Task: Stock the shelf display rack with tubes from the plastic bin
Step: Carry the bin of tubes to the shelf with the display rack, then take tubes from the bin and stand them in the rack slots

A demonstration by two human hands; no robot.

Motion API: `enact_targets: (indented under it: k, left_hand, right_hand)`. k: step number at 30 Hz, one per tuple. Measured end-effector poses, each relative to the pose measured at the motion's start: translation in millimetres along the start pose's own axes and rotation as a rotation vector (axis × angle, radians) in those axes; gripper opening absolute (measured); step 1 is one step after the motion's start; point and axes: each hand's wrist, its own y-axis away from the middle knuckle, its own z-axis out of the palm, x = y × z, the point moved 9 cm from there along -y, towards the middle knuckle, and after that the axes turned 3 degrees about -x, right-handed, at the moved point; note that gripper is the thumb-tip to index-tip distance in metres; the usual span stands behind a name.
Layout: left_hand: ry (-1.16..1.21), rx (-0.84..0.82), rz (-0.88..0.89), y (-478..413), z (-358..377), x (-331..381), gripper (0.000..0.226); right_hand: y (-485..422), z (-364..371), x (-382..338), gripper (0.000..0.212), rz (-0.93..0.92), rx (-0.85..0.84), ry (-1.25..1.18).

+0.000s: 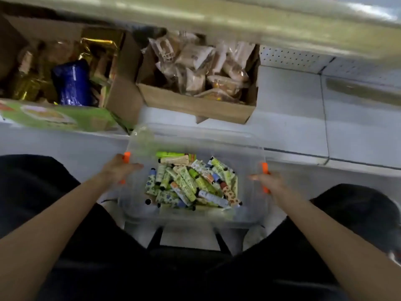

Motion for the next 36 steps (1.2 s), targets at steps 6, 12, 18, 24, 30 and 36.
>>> enact_targets:
  k: [6,12,18,24,30,36]
  left_hand:
    - [0.074,0.023,0.079,2.9,-8.1,-0.1,0.025]
    - [0.016,0.027,0.098,4.5,-6.0,-13.8,0.044]
    - [0.152,-0.033,0.106,8.7,7.6,-43.0,0.030]
    - [0.229,-0.051,0.076,7.8,11.8,-48.9,0.042]
    - [0.222,-0.034,0.137,0.3,17.9,-33.7,0.023]
    - [0.243,-0.003,0.092,-16.6,26.3,-17.7,0.035]
  right_hand:
    - [4.0,8.1,5.7,0.036,-0.030,-0.050,-0.150]
    - [5.9,5.0,30.9,0.044,-0.004,-0.030,-0.243]
    - [3.2,13.2,30.3,0.047,0.021,-0.062,-0.284]
    - [11.7,21.2,27.6,0.032,0.035,-0.039,-0.309]
    - [-5.8,23.3,39.9,0.021,0.063,-0.002,-0.359]
    - [-26.8,21.2,48.0,0.025,0.083,0.019,-0.410]
